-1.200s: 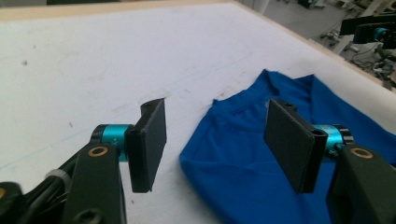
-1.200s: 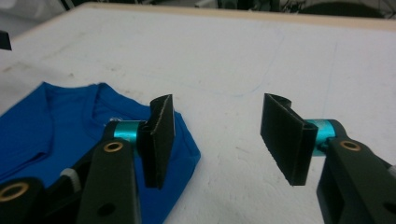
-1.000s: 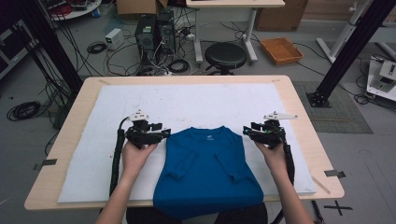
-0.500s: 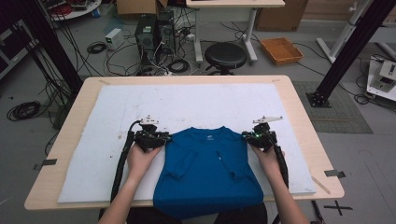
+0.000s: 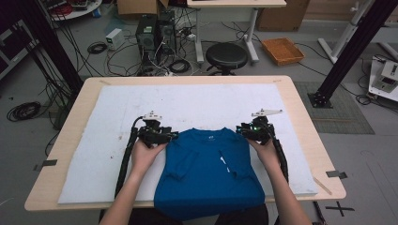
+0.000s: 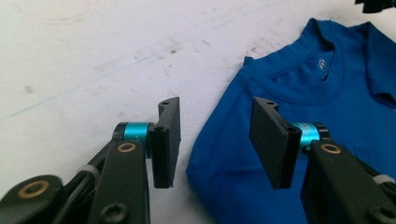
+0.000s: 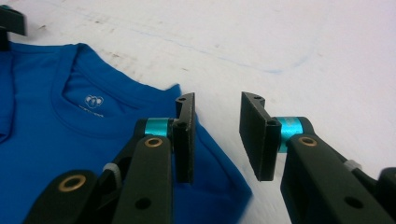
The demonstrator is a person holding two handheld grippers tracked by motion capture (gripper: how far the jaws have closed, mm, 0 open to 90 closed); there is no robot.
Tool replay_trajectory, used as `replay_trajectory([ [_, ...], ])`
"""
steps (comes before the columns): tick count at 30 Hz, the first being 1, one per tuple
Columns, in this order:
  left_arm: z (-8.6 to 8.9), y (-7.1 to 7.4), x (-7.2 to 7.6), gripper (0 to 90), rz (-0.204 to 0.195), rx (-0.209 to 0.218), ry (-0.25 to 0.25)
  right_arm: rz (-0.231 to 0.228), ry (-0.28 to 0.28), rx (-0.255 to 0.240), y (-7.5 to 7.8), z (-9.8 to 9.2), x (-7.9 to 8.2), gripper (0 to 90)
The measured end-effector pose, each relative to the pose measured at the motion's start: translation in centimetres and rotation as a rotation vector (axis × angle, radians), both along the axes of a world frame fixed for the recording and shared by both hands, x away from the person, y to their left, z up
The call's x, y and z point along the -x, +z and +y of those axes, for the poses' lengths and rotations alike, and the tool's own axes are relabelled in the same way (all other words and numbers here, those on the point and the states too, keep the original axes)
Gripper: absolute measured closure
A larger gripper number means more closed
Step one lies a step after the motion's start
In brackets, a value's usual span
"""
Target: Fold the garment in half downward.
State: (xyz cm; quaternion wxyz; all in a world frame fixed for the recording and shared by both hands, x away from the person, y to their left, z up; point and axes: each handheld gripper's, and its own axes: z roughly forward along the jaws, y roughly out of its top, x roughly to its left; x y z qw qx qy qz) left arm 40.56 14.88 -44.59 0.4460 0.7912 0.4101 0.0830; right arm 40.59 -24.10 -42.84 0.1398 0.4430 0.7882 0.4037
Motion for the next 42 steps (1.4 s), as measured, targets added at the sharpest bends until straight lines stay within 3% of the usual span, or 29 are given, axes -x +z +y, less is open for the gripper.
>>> replay_trajectory([
  [2, -0.5, -0.1, -0.3, 53.5, -0.001, -0.037, -0.013, 0.029, 0.009, 0.023, -0.3, 0.6, -0.5, 66.9],
  [7, -1.4, -0.2, -0.7, 55.1, -0.001, -0.073, -0.037, 0.071, 0.036, 0.053, -1.0, 1.2, -1.1, 66.9],
  [9, -1.8, -0.1, -0.7, 57.9, -0.021, -0.111, -0.043, 0.092, 0.05, 0.065, -1.3, 1.3, -1.2, 66.1],
  [11, -2.0, -0.1, -0.6, 63.2, -0.038, -0.144, -0.045, 0.08, 0.06, 0.084, -1.4, 1.4, -1.1, 67.1],
  [15, -2.0, -0.1, -0.5, 71.1, -0.05, -0.159, -0.036, 0.069, 0.075, 0.097, -1.4, 1.4, -1.1, 74.5],
  [18, -1.9, -0.1, -0.6, 70.0, -0.05, -0.138, -0.041, 0.053, 0.065, 0.094, -1.4, 1.4, -1.2, 67.2],
  [20, -2.2, -0.2, -0.7, 58.4, -0.046, -0.129, -0.035, 0.059, 0.063, 0.087, -1.4, 1.3, -1.3, 66.9],
  [25, -3.1, -0.1, -0.2, 59.1, -0.095, -0.212, -0.043, 0.053, 0.069, 0.103, -1.5, 1.5, -1.2, 68.0],
  [26, -3.3, -0.1, -0.1, 68.1, -0.095, -0.206, -0.052, 0.047, 0.083, 0.113, -1.5, 1.6, -1.2, 71.9],
  [27, -3.4, -0.1, 0.1, 68.1, -0.1, -0.211, -0.054, 0.047, 0.083, 0.113, -1.5, 1.6, -1.2, 71.9],
  [28, -3.6, -0.1, 0.1, 75.5, -0.105, -0.21, -0.064, 0.045, 0.091, 0.115, -1.5, 1.6, -1.1, 75.2],
  [29, -3.6, -0.1, 0.1, 78.0, -0.104, -0.209, -0.069, 0.042, 0.106, 0.121, -1.5, 1.8, -1.0, 82.7],
  [33, -3.6, -0.1, 0.1, 86.8, -0.098, -0.192, -0.069, 0.025, 0.117, 0.129, -1.3, 1.9, -0.9, 88.6],
  [36, -3.4, -0.1, -0.1, 87.4, -0.109, -0.195, -0.063, 0.029, 0.113, 0.116, -1.3, 1.8, -1.1, 89.0],
  [39, -2.8, -0.1, -0.5, 87.7, -0.109, -0.156, -0.048, 0.027, 0.112, 0.094, -1.2, 1.4, -1.7, 89.1],
  [42, -2.3, 0.1, -1.0, 88.0, -0.123, -0.163, -0.033, 0.016, 0.11, 0.038, -0.7, 1.2, -2.5, 89.2],
])
